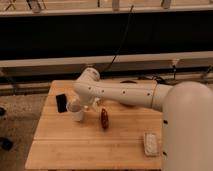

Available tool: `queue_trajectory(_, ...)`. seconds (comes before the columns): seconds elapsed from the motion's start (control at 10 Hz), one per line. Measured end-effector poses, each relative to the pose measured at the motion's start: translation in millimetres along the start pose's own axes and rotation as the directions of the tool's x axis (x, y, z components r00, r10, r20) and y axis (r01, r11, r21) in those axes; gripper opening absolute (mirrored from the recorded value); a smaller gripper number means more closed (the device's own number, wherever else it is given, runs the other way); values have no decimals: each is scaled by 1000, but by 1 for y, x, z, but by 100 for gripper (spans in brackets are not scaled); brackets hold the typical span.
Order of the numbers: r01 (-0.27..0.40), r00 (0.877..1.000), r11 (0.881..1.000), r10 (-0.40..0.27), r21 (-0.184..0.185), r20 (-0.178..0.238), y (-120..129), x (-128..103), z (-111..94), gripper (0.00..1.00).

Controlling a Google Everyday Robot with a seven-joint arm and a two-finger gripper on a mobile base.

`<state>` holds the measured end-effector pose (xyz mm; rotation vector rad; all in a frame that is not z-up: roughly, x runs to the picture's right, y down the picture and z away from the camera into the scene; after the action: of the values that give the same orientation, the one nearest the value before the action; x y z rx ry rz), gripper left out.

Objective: Pick up the ceramic cup

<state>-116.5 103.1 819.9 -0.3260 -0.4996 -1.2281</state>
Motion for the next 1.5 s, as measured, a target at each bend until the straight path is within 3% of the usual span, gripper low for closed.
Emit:
queue_trajectory(0.4,3,1000,1000,-3,2,-3,-2,2,2,80)
queue_trajectory(0.8,3,1000,1000,-3,5,-5,-4,4,4,67)
queue_trajectory(1.1,7,1000,1000,-7,7,-7,-8,5,5,72)
queue_trajectory(1.3,5,1000,1000,-5,7,-11,-8,7,7,62)
queue_trajectory(1.5,8,1000,1000,-8,8,-14,-11,7,12,39)
